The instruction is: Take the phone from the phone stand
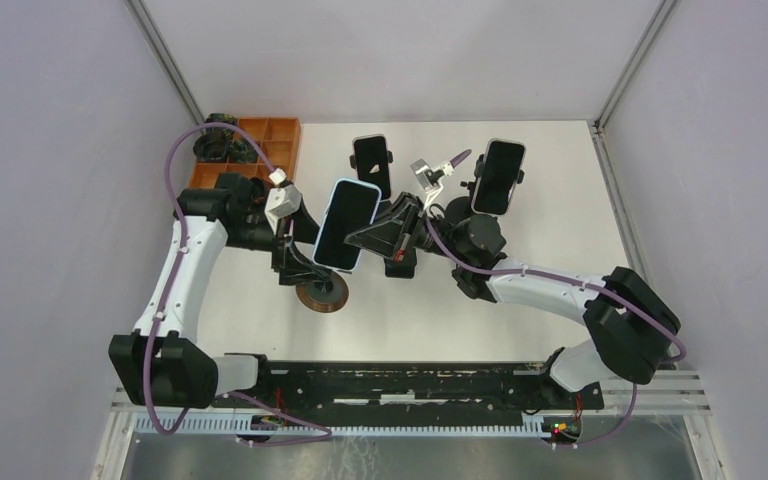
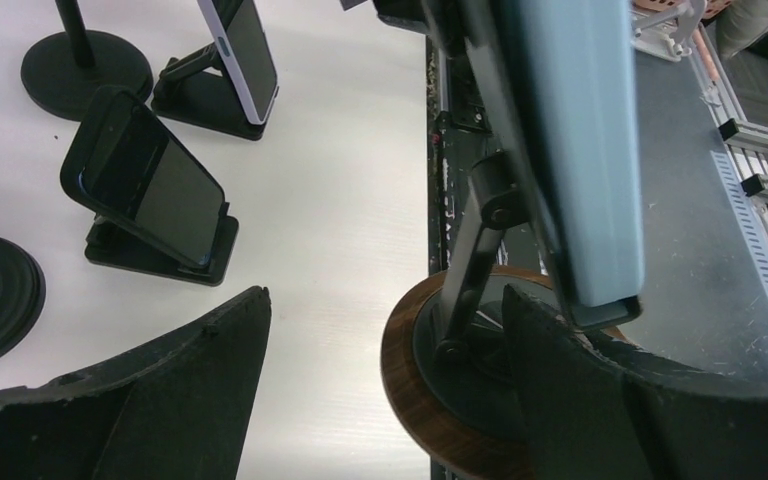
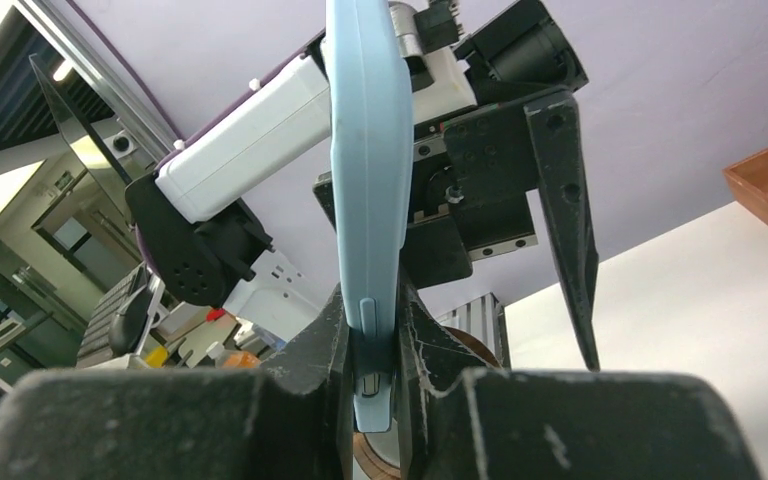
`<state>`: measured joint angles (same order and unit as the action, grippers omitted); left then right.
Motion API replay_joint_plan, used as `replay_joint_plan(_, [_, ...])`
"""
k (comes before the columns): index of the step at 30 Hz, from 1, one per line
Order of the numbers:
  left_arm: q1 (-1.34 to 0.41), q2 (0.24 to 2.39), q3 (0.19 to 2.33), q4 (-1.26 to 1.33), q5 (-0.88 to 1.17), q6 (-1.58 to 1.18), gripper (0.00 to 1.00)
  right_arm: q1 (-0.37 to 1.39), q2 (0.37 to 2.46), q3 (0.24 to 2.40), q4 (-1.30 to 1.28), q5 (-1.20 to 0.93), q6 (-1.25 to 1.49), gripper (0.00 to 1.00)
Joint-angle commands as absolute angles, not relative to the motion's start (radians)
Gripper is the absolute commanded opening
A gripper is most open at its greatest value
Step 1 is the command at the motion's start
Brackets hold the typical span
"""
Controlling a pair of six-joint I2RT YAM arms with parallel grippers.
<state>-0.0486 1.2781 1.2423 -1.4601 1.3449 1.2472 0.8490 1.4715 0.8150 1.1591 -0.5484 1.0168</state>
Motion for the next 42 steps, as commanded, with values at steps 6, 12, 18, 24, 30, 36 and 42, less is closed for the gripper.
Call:
replay_joint_plan(6, [-0.061, 1.245, 1.253, -1.465, 1.462, 1.306, 0.8, 0.87, 1.48, 0.881, 1.344, -0.469, 1.057, 0.0])
replay_joint_plan(12, [-0.061, 1.246, 1.253, -1.465, 1.484, 1.347, 0.54, 0.883, 1.482, 0.891, 1.355, -0.462, 1.091, 0.0])
replay_joint_plan(18, [-0.061, 1.239, 1.27, -1.465, 1.491, 1.393, 0.03, 0.885, 1.488, 0.888, 1.369, -0.452, 1.124, 0.0])
replay_joint_plan(24, [-0.061, 1.216, 1.262, -1.465, 1.483, 1.404, 0.02, 0.874, 1.481, 0.9, 1.308, -0.446, 1.106, 0.22])
replay_joint_plan(30, [-0.061, 1.209, 1.261, -1.466, 1.46, 1.392, 0.02, 0.845, 1.465, 0.904, 1.218, -0.431, 1.074, 0.32])
replay_joint_plan(36, [-0.061, 1.211, 1.251, -1.465, 1.45, 1.388, 0.02, 0.819, 1.451, 0.891, 1.201, -0.424, 1.074, 0.32])
replay_joint_plan(42, [-0.06, 1.223, 1.242, -1.465, 1.43, 1.4, 0.02, 0.777, 1.403, 0.868, 1.179, -0.426, 1.075, 0.28])
